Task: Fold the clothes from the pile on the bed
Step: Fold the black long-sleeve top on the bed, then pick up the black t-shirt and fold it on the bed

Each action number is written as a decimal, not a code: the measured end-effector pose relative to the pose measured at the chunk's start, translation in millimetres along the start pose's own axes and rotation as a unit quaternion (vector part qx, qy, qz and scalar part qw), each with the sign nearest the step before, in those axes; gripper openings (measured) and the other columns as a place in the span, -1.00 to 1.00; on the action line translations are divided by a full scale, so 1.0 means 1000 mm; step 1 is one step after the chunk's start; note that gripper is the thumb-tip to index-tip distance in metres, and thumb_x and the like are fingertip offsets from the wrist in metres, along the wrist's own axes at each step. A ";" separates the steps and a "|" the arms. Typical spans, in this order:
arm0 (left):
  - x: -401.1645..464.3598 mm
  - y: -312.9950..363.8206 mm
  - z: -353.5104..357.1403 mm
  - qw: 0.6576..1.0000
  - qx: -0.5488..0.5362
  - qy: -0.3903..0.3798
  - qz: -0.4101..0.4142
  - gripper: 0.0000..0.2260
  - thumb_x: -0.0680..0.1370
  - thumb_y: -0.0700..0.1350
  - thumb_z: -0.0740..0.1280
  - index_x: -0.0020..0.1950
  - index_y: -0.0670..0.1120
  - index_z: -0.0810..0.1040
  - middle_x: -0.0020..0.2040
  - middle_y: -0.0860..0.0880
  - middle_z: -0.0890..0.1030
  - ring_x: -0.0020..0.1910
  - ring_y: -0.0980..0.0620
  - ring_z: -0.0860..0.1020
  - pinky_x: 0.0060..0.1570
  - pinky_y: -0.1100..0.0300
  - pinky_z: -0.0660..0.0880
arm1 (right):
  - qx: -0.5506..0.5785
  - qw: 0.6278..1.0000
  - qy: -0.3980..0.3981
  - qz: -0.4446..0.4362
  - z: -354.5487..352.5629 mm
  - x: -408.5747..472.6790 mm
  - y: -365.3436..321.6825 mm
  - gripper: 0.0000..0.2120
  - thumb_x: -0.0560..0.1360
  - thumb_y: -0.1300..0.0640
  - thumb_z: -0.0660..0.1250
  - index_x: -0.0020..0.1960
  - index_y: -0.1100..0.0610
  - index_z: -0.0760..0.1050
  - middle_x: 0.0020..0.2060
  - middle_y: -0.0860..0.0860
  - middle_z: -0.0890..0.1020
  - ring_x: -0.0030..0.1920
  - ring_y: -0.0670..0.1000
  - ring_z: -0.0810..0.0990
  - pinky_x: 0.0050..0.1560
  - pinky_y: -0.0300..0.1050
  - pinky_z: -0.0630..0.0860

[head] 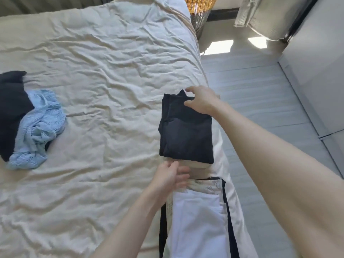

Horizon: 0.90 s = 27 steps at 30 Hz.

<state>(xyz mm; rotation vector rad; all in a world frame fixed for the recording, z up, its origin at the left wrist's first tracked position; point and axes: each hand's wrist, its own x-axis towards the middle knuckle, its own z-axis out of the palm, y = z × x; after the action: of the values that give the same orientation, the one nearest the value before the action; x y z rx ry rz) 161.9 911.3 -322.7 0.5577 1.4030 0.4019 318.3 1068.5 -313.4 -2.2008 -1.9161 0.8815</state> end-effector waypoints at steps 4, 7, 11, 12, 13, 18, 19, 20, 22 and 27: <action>0.010 -0.009 -0.022 0.911 0.312 0.164 0.216 -0.76 0.59 0.02 0.16 -0.18 -0.05 0.49 -0.29 0.06 0.57 -0.24 0.03 0.56 -0.19 0.09 0.48 | 0.015 0.992 0.121 -0.039 0.055 -0.031 0.023 -0.54 0.60 0.02 0.15 0.48 -0.04 0.21 0.50 0.02 0.19 0.50 0.07 0.08 0.46 0.21 -0.03; 0.021 0.002 -0.029 0.740 0.439 0.253 0.441 -0.81 0.57 -0.10 0.21 0.15 -0.06 0.50 0.09 -0.04 0.53 0.03 -0.07 0.48 -0.01 0.04 0.45 | 0.036 0.981 0.180 -0.062 0.089 -0.069 0.042 -0.55 0.61 0.04 0.15 0.49 -0.01 0.23 0.52 0.04 0.14 0.53 0.08 0.00 0.46 0.20 -0.13; 0.059 0.004 -0.026 0.638 0.653 0.136 0.385 -0.50 0.64 -0.03 0.10 0.54 -0.14 0.07 0.54 -0.22 -0.01 0.53 -0.19 -0.03 0.47 0.01 0.02 | -0.052 0.986 0.143 -0.070 0.119 -0.087 0.067 -0.55 0.62 -0.01 0.10 0.50 0.00 0.21 0.53 0.04 0.11 0.54 0.08 0.00 0.45 0.21 -0.12; 0.066 -0.002 -0.026 0.622 0.690 0.115 0.353 -0.49 0.65 0.01 0.03 0.55 -0.12 -0.03 0.54 -0.21 -0.12 0.53 -0.17 -0.14 0.49 0.05 -0.08 | -0.070 0.989 0.118 -0.058 0.124 -0.087 0.071 -0.54 0.63 -0.03 0.06 0.51 -0.02 0.16 0.54 0.02 0.07 0.54 0.06 -0.02 0.45 0.19 -0.14; 0.070 -0.008 -0.026 0.612 0.715 0.096 0.324 -0.48 0.66 0.04 -0.01 0.55 -0.10 -0.09 0.54 -0.20 -0.18 0.52 -0.16 -0.19 0.49 0.07 -0.14 | -0.083 0.991 0.094 -0.048 0.127 -0.087 0.075 -0.53 0.63 -0.05 0.02 0.52 -0.04 0.11 0.55 0.00 0.03 0.54 0.04 -0.06 0.45 0.18 -0.15; 0.064 0.006 -0.029 0.638 0.723 0.049 0.261 -0.47 0.65 0.09 -0.01 0.56 -0.03 -0.10 0.56 -0.12 -0.19 0.53 -0.11 -0.17 0.47 0.00 -0.05 | -0.091 0.995 0.034 -0.025 0.115 -0.088 0.063 -0.52 0.64 -0.06 -0.03 0.54 -0.05 0.04 0.55 -0.01 -0.04 0.54 0.03 -0.14 0.46 0.19 -0.18; 0.058 0.012 -0.032 0.651 0.708 0.048 0.268 -0.48 0.65 0.09 -0.01 0.56 -0.01 -0.09 0.56 -0.09 -0.17 0.53 -0.08 -0.15 0.46 -0.01 -0.05 | -0.091 0.995 0.034 -0.026 0.108 -0.091 0.054 -0.52 0.63 -0.06 -0.01 0.53 -0.03 0.05 0.55 0.00 -0.03 0.54 0.03 -0.14 0.46 0.18 -0.18; 0.050 0.015 -0.037 0.667 0.688 0.053 0.283 -0.49 0.65 0.08 0.01 0.56 0.01 -0.07 0.56 -0.07 -0.15 0.54 -0.06 -0.14 0.46 -0.01 -0.05 | -0.089 0.995 0.040 -0.033 0.101 -0.097 0.045 -0.51 0.63 -0.06 0.02 0.53 -0.02 0.07 0.55 0.01 -0.02 0.54 0.03 -0.15 0.46 0.17 -0.18; 0.030 0.012 -0.054 0.705 0.626 0.072 0.326 -0.49 0.64 0.05 0.06 0.55 0.02 -0.01 0.57 -0.04 -0.08 0.54 -0.01 -0.09 0.48 0.01 -0.03 | -0.080 0.993 0.062 -0.062 0.091 -0.115 0.023 -0.49 0.61 -0.06 0.08 0.53 0.00 0.10 0.55 0.02 0.01 0.54 0.03 -0.13 0.47 0.14 -0.18; -0.037 -0.063 -0.130 0.776 0.541 0.130 0.299 -0.49 0.62 0.03 0.13 0.54 0.03 0.06 0.56 -0.02 -0.05 0.54 0.03 -0.08 0.48 0.14 -0.07 | -0.047 0.981 0.089 -0.167 0.107 -0.188 -0.044 -0.51 0.54 0.08 0.31 0.43 0.14 0.34 0.46 0.14 0.27 0.50 0.17 0.16 0.45 0.25 0.04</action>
<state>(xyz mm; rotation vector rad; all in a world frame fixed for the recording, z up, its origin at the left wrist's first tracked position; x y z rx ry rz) 25.0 855.6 -339.6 1.9971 1.6237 0.1169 220.9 871.1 -315.8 -1.8466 -2.1834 0.5339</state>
